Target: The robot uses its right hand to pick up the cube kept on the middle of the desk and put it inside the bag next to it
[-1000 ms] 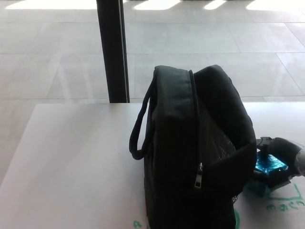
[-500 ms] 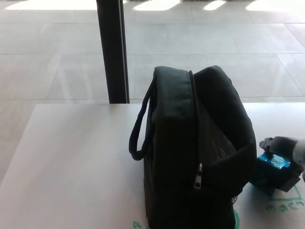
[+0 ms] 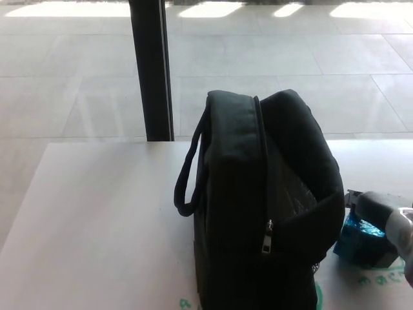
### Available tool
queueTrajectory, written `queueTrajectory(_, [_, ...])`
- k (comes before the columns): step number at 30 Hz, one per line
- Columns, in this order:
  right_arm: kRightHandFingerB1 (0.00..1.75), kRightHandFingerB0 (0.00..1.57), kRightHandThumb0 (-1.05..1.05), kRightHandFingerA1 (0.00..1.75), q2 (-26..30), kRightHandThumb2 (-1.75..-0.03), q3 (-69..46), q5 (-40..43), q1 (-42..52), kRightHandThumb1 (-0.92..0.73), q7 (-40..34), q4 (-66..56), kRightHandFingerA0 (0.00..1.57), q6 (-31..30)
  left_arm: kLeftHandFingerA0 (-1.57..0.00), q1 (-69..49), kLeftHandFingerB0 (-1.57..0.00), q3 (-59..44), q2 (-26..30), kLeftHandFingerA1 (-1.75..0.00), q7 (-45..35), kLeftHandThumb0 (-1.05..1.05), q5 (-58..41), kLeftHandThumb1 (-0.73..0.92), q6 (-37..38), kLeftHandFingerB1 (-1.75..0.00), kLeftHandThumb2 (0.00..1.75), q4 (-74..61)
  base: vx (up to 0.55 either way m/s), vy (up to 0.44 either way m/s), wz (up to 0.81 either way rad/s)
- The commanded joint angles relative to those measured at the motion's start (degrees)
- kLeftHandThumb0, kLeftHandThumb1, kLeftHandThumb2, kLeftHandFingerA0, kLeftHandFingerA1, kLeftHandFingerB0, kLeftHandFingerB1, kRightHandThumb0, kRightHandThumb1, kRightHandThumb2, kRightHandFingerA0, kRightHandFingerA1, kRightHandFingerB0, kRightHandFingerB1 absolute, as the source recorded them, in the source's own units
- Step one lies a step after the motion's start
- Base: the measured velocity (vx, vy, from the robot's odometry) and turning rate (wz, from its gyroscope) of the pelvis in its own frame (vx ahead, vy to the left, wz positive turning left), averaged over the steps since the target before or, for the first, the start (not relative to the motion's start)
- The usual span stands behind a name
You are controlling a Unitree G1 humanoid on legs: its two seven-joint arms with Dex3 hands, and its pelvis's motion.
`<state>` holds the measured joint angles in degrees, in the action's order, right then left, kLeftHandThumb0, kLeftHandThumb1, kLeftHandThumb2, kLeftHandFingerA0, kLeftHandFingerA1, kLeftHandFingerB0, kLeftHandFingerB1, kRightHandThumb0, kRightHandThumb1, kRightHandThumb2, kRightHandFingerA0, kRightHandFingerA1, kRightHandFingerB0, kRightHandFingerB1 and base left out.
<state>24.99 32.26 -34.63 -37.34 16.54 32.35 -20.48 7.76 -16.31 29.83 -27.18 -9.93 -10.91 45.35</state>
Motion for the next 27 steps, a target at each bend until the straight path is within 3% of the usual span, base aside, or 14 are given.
queueTrajectory(1, [0.49, 0.6, -0.32, 1.16, -0.3, -0.64, 3.9, -4.7, 4.7, -0.8, -3.6, 2.6, 0.68, 3.4, -0.33, -0.5, -0.32, 0.0, 1.4, -0.55, -0.2, -0.77, 0.3, 0.68, -0.5, -0.44, 0.6, -0.2, 0.0, 0.0, 0.0])
queueTrajectory(2, [0.55, 0.63, -0.33, 1.39, -0.4, -0.66, 3.9, -4.8, 4.7, -0.82, -3.4, 3.0, 0.66, 2.6, -0.33, -0.4, -0.31, -0.1, 1.4, -0.56, -0.5, -0.77, 0.0, 0.67, -0.5, -0.45, 0.6, 0.1, 0.0, 0.0, 0.0])
queueTrajectory(7, [0.54, 0.64, -0.3, 1.3, 1.4, -0.73, 1.5, -4.2, 7.7, -0.8, -9.0, 2.6, 0.79, 8.0, -0.37, -0.8, -0.34, -1.4, 0.8, -0.59, 1.0, -0.76, -0.9, 0.62, -1.1, -0.46, 0.59, 0.1, 0.0, 0.0, 0.0])
queueTrajectory(8, [0.53, 0.64, -0.29, 1.36, 2.0, -0.75, 0.9, -4.2, 8.3, -0.78, -10.1, 2.3, 0.78, 9.3, -0.32, -0.8, -0.18, -1.2, 1.0, -0.62, 0.5, -0.78, -0.6, 0.49, -1.2, -0.49, 0.96, 0.4, 0.0, 0.0, 0.0])
queueTrajectory(10, [0.54, 0.66, -0.29, 1.41, 2.9, -0.78, 0.0, -3.9, 8.9, -0.77, -11.3, 2.3, 0.8, 11.4, -0.37, -1.7, -0.32, -0.8, 0.9, -0.57, 0.9, -0.76, 0.2, 0.66, 0.5, -0.45, 0.6, -0.4, 0.0, 0.0, 0.0])
queueTrajectory(12, [0.57, 0.68, -0.28, 1.49, 4.1, -0.81, -1.0, -3.8, 9.3, -0.75, -12.7, 2.2, 0.81, 14.1, -0.39, -1.7, -0.24, -2.0, 0.2, -0.66, 1.8, -0.72, -0.9, 0.43, 0.3, -0.53, 0.93, -0.4, 0.0, 0.0, 0.0])
queueTrajectory(15, [0.55, 0.69, -0.3, 1.38, 4.6, -0.75, -1.9, -3.7, 9.5, -0.77, -13.1, 2.2, 0.78, 15.7, -0.38, -1.9, -0.24, -2.2, 0.1, -0.65, 1.7, -0.73, -0.8, 0.44, 0.4, -0.53, 0.94, -0.6, 0.0, 0.0, 0.0])
queueTrajectory(16, [0.57, 0.72, -0.3, 1.35, 4.7, -0.77, -2.2, -3.7, 9.6, -0.78, -13.2, 2.2, 0.79, 16.0, -0.34, -2.0, -0.32, -2.0, 0.3, -0.57, 1.6, -0.75, -0.5, 0.64, 0.2, -0.47, 0.61, -0.5, 0.0, 0.0, 0.0])
queueTrajectory(20, [0.66, 0.75, -0.3, 1.54, 4.7, -0.79, -4.6, -2.8, 10.1, -0.74, -16.1, 2.7, 0.83, 18.7, -0.34, -2.2, -0.31, -0.5, 1.1, -0.56, 0.6, -0.77, 0.9, 0.68, 1.4, -0.44, 0.6, 0.3, 0.0, 0.0, 0.0])
queueTrajectory(21, [0.58, 0.7, -0.29, 1.56, 4.6, -0.78, -5.3, -2.7, 10.1, -0.74, -17.2, 3.1, 0.84, 19.6, -0.32, -2.0, -0.17, -0.5, 1.1, -0.61, 0.6, -0.76, 0.6, 0.5, 0.7, -0.49, 0.98, 0.5, 0.0, 0.0, 0.0])
queueTrajectory(22, [0.59, 0.7, -0.28, 1.47, 4.6, -0.78, -6.0, -2.5, 10.1, -0.73, -18.0, 3.2, 0.84, 20.2, -0.36, -2.0, -0.32, -1.0, 0.9, -0.57, 1.0, -0.75, 0.2, 0.65, 0.6, -0.44, 0.59, 0.7, 0.0, 0.0, 0.0])
queueTrajectory(23, [0.68, 0.78, -0.26, 1.54, 4.4, -0.82, -7.2, -1.8, 10.2, -0.68, -19.9, 3.5, 0.85, 21.9, -0.33, -1.9, -0.19, -1.2, 0.9, -0.62, 1.1, -0.78, -0.1, 0.49, -0.2, -0.49, 0.96, 0.9, 0.0, 0.0, 0.0])
queueTrajectory(24, [1.17, 0.71, -0.26, 1.64, 4.6, -0.82, -8.1, -1.5, 10.1, -0.69, -20.2, 3.1, 0.82, 22.5, -0.33, -1.9, -0.19, -1.1, 0.9, -0.62, 1.0, -0.74, 0.0, 0.48, 0.1, -0.5, 0.96, 1.0, 0.0, 0.0, 0.0])
queueTrajectory(27, [1.55, 0.7, -0.23, 1.73, 4.3, -0.89, -11.1, -0.6, 9.6, -0.67, -21.6, 2.5, 0.82, 23.3, -0.36, -2.9, -0.36, -0.9, 0.9, -0.56, 1.3, -0.76, 0.4, 0.66, 0.8, -0.46, 0.59, 0.0, 0.0, 0.0, 0.0])
